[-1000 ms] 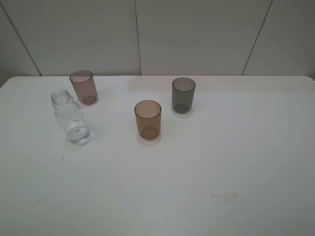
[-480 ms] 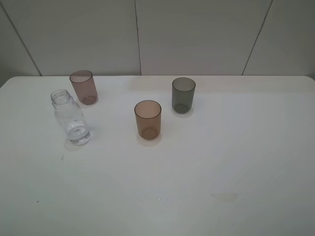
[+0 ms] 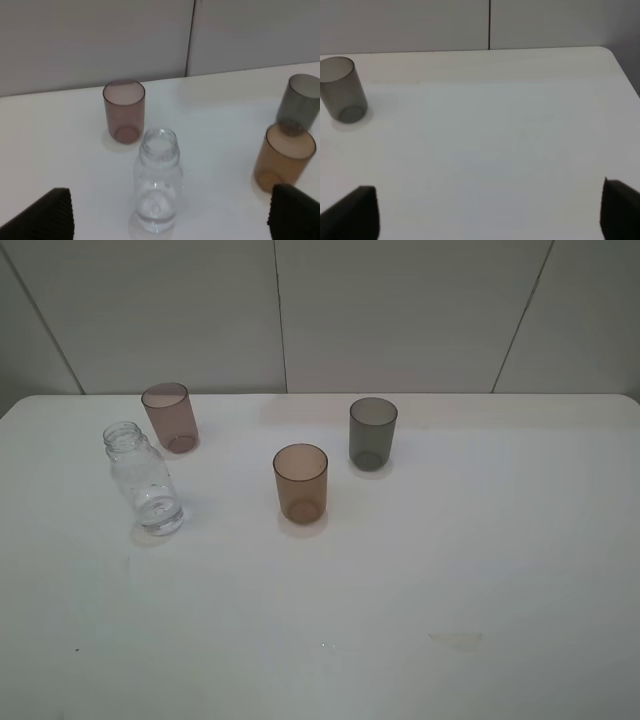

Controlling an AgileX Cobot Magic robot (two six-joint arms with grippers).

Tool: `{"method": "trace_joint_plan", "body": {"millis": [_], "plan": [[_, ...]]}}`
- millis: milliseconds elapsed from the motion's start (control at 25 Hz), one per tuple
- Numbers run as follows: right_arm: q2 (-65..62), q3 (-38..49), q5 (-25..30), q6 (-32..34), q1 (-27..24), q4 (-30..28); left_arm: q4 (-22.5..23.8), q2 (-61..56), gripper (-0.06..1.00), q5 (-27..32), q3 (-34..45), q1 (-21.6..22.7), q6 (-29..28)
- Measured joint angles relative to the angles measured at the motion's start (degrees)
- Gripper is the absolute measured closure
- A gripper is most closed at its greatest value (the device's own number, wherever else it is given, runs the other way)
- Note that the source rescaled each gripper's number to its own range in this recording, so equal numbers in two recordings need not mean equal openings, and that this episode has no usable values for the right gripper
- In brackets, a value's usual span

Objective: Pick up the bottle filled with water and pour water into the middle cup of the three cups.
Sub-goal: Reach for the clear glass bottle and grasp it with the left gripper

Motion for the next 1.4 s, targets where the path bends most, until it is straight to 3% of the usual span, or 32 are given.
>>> {"method": "trace_joint_plan", "body": {"millis": [280, 480, 680, 960, 1160, 1400], "plan": [[0.0, 0.0, 0.0, 0.0, 0.0, 0.0, 0.0, 25.0, -0.05, -15.3, 0.0, -0.4, -0.4], [0.0, 0.0, 0.0, 0.0, 0.0, 0.0, -0.4, 39.1, -0.05, -22.0, 0.1, -7.0, -1.0], [0.0, 0.0, 0.0, 0.0, 0.0, 0.0, -0.6, 44.3, -0.05, -32.7, 4.9, -11.5, -1.6], [0.0, 0.0, 0.0, 0.0, 0.0, 0.0, -0.7, 44.4, -0.05, -51.2, 15.0, -11.6, -4.0], [0.0, 0.0, 0.0, 0.0, 0.0, 0.0, -0.8, 45.3, -0.05, -67.9, 22.2, -11.6, -4.0], [0.0, 0.0, 0.0, 0.0, 0.0, 0.0, -1.0, 55.2, -0.05, -83.3, 25.5, -11.6, -4.0]]}}
